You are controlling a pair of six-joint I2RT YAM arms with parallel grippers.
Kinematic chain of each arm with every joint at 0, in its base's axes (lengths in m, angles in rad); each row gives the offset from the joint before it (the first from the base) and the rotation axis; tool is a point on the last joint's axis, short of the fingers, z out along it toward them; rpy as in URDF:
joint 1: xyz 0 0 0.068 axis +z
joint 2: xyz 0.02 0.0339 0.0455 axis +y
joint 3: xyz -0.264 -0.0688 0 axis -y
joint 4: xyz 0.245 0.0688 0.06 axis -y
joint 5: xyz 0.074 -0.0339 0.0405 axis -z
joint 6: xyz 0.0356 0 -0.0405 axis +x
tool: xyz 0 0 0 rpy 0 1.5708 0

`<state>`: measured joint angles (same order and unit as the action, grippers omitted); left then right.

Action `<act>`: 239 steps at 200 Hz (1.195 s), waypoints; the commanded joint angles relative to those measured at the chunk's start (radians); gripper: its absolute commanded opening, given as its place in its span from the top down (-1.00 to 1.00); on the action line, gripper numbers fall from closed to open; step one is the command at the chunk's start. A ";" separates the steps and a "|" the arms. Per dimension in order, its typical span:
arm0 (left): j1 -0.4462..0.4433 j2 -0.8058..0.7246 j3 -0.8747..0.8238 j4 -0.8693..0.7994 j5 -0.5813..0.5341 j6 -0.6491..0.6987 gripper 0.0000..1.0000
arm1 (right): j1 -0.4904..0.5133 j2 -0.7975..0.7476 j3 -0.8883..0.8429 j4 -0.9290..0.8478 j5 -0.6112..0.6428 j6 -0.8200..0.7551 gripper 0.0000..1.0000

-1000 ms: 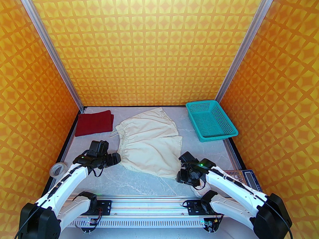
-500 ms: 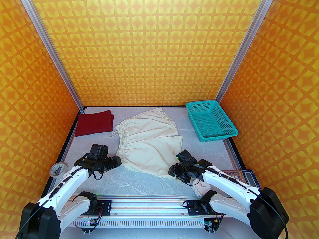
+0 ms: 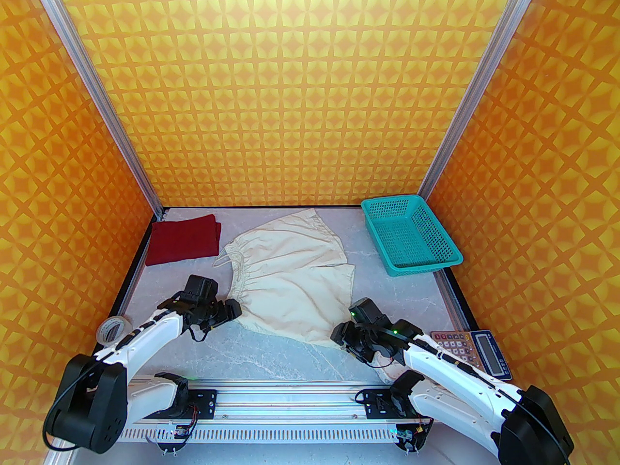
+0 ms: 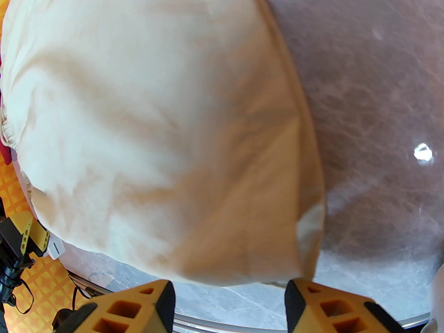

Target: Fold and stack the mixed laundry pile

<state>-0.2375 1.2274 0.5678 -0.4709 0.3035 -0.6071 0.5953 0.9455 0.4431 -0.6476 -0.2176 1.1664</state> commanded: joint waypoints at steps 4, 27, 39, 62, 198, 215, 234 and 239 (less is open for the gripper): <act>-0.014 0.028 0.030 0.031 -0.020 0.001 -0.39 | 0.002 -0.019 -0.036 0.044 0.001 0.056 -0.14; -0.038 0.077 0.043 0.036 -0.034 0.010 -0.24 | 0.001 -0.009 -0.062 0.099 0.024 0.079 -0.12; -0.052 0.090 0.044 0.041 -0.045 0.007 -0.15 | -0.004 0.007 -0.074 0.126 0.038 0.080 -0.07; -0.066 0.087 0.049 0.031 -0.057 0.011 0.08 | -0.015 0.047 -0.069 0.176 0.041 0.060 0.14; -0.108 -0.103 0.185 -0.216 -0.155 0.091 1.00 | -0.055 0.031 0.203 -0.107 0.247 -0.194 1.00; -0.115 -0.112 0.218 -0.245 -0.165 0.099 1.00 | -0.056 0.035 0.254 -0.151 0.266 -0.227 1.00; -0.126 -0.111 0.259 -0.274 -0.179 0.109 1.00 | -0.056 0.036 0.318 -0.193 0.293 -0.269 1.00; -0.131 -0.111 0.271 -0.282 -0.185 0.111 1.00 | -0.055 0.035 0.336 -0.205 0.304 -0.285 1.00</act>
<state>-0.3534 1.1267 0.7753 -0.6712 0.1761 -0.5323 0.5472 0.9890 0.7006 -0.7452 0.0021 0.9710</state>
